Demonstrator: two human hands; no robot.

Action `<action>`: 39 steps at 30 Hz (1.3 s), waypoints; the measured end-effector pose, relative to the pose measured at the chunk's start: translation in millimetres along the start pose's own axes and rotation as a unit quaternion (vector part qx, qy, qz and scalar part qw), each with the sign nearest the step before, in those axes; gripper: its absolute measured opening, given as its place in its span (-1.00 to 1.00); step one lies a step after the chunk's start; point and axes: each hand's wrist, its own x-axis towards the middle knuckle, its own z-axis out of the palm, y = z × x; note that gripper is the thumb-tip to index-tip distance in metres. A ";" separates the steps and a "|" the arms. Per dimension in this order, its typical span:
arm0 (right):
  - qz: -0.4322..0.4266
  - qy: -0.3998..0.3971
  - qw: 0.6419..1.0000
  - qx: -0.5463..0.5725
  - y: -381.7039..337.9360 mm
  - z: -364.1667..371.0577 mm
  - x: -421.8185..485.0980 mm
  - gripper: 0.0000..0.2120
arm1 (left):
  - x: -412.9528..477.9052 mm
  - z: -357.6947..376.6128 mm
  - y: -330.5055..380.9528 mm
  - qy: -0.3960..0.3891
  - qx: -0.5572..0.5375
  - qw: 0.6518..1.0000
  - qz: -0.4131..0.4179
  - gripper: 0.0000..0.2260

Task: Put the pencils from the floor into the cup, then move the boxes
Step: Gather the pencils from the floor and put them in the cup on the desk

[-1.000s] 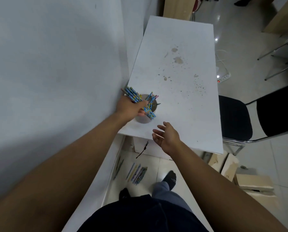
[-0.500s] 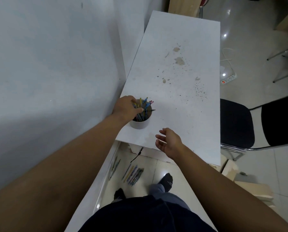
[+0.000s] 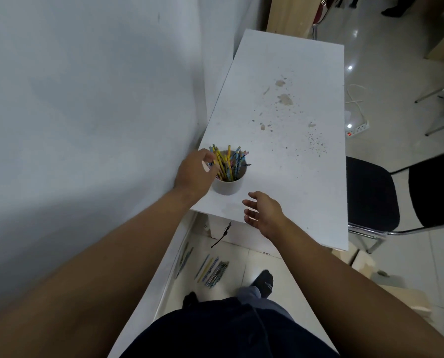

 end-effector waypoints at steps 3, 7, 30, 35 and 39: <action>-0.015 0.006 1.000 -0.017 14.6 -0.3 -10.4 -0.79 | -30.9 -0.7 -10.5 0.003 -0.002 1.000 0.003 -0.89; -0.044 0.018 0.997 -0.063 46.0 -6.2 -24.8 -0.80 | -77.1 4.5 -38.3 -0.067 -0.018 0.997 -0.019 -0.93; -0.096 0.031 0.964 -0.246 176.9 -128.4 -81.3 -0.80 | -263.5 19.6 -69.2 -0.197 -0.006 0.968 -0.152 -0.90; -0.090 0.026 0.963 -0.253 201.3 -162.3 -82.2 -0.80 | -315.5 37.1 -75.3 -0.161 -0.051 0.968 -0.186 -0.90; -0.068 0.034 0.966 -0.247 219.7 -178.3 -76.3 -0.76 | -354.3 43.3 -78.9 -0.143 -0.074 0.964 -0.211 -0.85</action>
